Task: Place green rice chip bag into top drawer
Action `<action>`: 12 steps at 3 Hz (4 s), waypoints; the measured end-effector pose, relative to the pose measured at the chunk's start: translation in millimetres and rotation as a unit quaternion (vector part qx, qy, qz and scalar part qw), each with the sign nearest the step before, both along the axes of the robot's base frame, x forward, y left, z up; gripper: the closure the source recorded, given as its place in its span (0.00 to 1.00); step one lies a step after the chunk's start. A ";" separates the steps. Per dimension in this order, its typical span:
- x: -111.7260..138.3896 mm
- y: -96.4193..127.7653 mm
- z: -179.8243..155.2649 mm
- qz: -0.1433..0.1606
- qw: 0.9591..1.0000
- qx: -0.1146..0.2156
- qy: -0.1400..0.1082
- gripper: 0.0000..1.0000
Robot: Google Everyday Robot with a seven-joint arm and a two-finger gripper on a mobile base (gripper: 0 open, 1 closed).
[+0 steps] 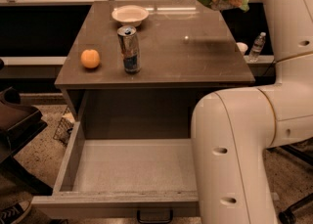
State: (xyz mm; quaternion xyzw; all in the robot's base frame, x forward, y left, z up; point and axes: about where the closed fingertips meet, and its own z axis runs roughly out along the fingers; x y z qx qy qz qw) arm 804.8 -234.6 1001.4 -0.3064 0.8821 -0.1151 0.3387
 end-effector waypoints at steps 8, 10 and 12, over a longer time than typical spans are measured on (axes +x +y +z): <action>-103.6 -8.0 87.1 0.012 0.999 -0.021 0.035 1.00; -163.9 -12.7 125.0 0.056 0.997 -0.022 0.041 1.00; -257.6 -26.3 128.0 0.014 0.995 0.017 0.096 1.00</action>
Offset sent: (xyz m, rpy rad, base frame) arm -0.0242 -0.0196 0.0162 -0.0087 0.0058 -0.0468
